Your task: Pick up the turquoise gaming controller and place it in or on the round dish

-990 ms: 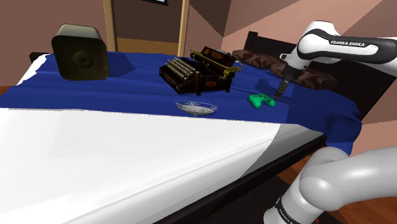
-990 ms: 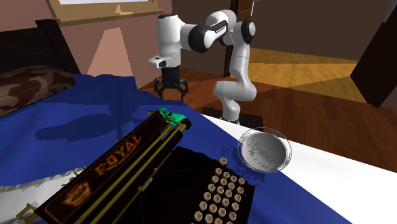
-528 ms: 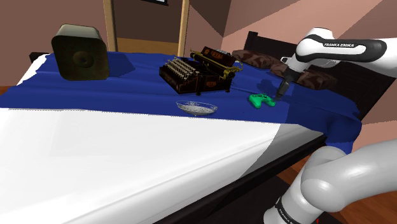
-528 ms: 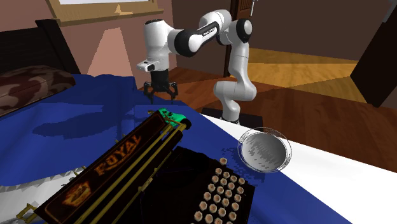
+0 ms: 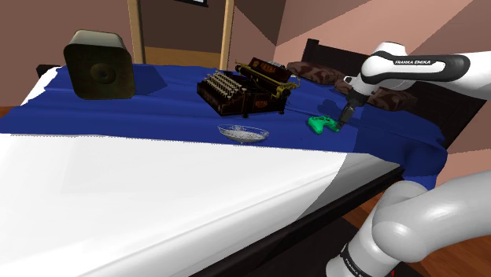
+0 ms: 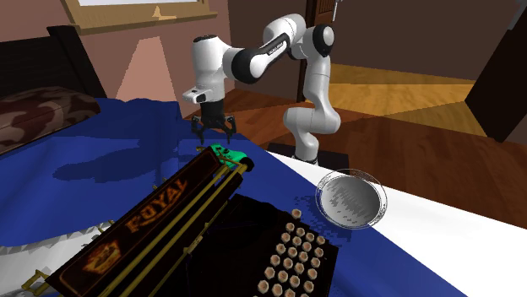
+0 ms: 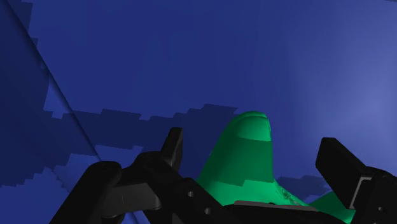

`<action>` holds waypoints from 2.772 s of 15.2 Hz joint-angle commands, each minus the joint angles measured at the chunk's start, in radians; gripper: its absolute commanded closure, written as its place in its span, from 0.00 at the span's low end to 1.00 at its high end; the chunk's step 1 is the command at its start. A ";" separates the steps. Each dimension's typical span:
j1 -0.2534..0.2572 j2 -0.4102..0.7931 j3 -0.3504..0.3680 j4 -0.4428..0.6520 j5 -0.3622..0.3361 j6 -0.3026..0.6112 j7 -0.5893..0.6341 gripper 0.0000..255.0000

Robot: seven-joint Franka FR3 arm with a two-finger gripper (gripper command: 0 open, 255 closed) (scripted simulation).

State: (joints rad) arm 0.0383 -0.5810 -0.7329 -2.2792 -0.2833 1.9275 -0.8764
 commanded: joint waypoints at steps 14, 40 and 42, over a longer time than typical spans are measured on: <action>0.001 -0.001 0.004 0.012 0.002 -0.013 0.001 1.00; 0.025 -0.025 0.167 0.244 0.061 -0.289 0.104 1.00; 0.026 -0.048 0.217 0.212 0.069 -0.288 0.156 1.00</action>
State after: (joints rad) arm 0.0652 -0.6131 -0.5441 -2.0455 -0.2172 1.6370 -0.7502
